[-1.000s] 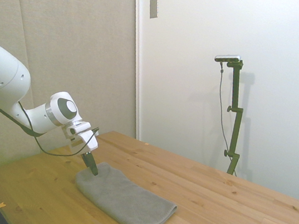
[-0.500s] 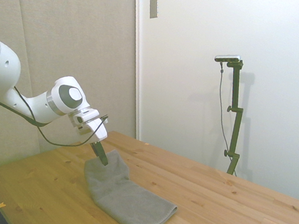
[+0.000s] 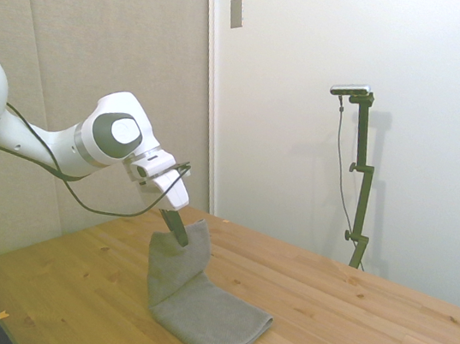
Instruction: Fold the towel
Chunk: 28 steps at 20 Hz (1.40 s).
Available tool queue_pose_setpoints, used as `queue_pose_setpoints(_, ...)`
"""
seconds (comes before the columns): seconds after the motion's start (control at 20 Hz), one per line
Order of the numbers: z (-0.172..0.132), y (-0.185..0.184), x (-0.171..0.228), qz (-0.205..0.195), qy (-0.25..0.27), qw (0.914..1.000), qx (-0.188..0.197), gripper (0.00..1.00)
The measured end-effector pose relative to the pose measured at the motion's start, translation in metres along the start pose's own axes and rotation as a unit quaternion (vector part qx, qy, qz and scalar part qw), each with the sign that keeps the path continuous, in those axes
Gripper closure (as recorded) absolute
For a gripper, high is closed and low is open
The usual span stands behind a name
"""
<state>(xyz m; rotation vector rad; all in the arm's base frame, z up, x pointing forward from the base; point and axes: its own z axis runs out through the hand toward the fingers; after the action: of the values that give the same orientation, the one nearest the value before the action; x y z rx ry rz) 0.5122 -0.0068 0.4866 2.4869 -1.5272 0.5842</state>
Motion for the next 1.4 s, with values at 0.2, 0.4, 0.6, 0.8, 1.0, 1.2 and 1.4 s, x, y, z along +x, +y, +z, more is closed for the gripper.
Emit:
queue_pose_setpoints(0.2, 0.016, 0.023, 0.030, 0.010, -0.026, 0.9995, 0.017, 1.00)
queue_pose_setpoints(0.4, 0.035, 0.040, 0.045, 0.011, -0.053, 0.9979, 0.036, 1.00)
queue_pose_setpoints(0.6, 0.053, 0.065, 0.065, 0.022, -0.058, 0.9976, 0.031, 1.00)
queue_pose_setpoints(0.8, 0.071, 0.093, 0.084, 0.034, -0.057, 0.9975, 0.025, 1.00)
queue_pose_setpoints(1.0, 0.084, 0.113, 0.094, 0.040, -0.061, 0.9969, 0.031, 1.00)
queue_pose_setpoints(1.2, 0.090, 0.121, 0.099, 0.040, -0.073, 0.9955, 0.044, 0.00)
queue_pose_setpoints(1.4, 0.091, 0.123, 0.100, 0.035, -0.076, 0.9951, 0.053, 0.00)
